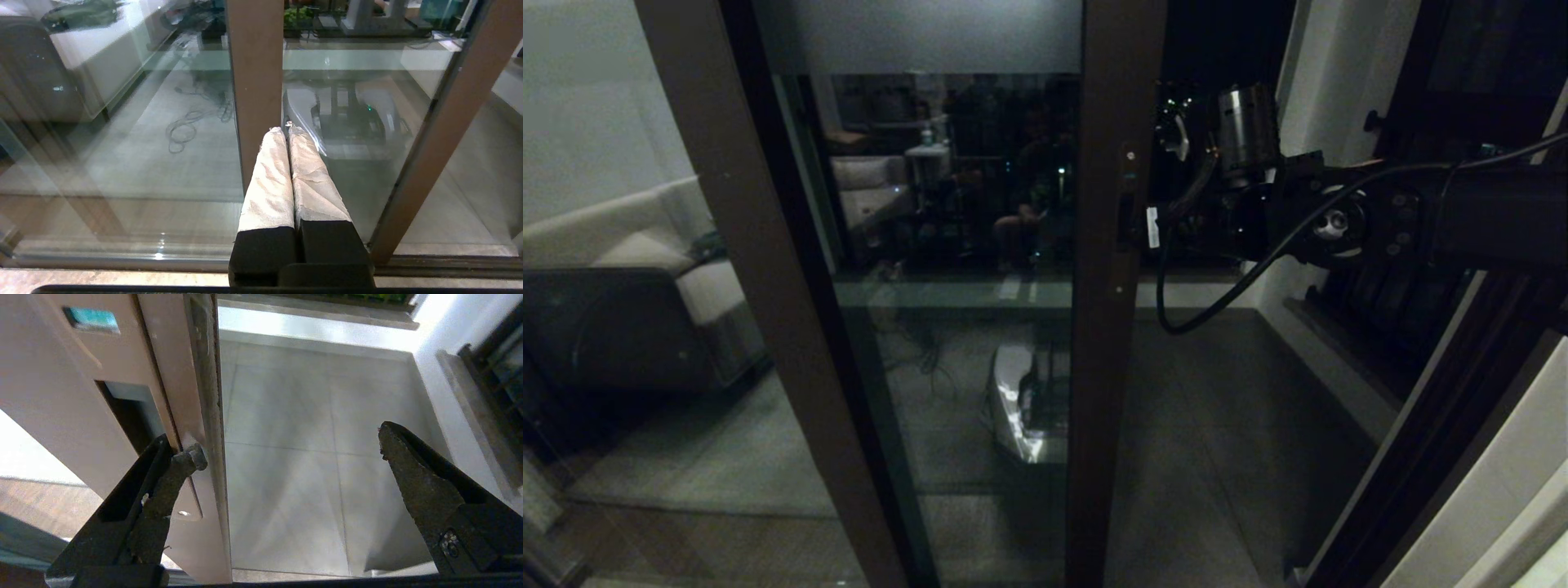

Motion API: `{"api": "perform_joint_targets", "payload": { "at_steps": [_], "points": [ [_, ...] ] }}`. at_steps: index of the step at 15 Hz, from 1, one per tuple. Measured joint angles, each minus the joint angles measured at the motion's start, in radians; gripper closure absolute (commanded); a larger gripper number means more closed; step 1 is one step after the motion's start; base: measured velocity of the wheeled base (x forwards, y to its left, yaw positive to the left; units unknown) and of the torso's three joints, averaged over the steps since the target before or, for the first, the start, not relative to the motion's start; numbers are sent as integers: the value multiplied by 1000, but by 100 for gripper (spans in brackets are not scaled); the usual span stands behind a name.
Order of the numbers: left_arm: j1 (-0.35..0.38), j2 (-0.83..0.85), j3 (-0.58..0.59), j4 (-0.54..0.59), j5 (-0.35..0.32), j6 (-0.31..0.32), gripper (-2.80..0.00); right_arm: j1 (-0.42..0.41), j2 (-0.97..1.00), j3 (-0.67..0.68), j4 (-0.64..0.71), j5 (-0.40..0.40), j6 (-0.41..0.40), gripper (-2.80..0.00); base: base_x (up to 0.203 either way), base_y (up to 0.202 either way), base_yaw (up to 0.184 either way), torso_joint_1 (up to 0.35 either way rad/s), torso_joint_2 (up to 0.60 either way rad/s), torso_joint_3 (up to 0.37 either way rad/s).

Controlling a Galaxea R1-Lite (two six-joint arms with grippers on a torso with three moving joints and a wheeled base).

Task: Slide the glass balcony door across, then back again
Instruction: Close the slid door

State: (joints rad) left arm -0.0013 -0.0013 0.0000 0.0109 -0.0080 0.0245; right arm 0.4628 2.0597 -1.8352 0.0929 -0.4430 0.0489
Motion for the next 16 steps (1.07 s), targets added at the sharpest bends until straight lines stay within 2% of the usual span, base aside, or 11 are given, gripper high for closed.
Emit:
{"api": "perform_joint_targets", "payload": {
  "at_steps": [5, 16],
  "points": [
    [0, 0, 0, 0, 0, 0, 0, -22, -43, 105, -73, 6, -1, -280, 0, 0, 0, 0, 0, 0],
    [0, 0, 0, 0, 0, 0, 0, -78, -87, 159, -89, 8, -21, -280, 0, 0, 0, 0, 0, 0]
  ]
}}
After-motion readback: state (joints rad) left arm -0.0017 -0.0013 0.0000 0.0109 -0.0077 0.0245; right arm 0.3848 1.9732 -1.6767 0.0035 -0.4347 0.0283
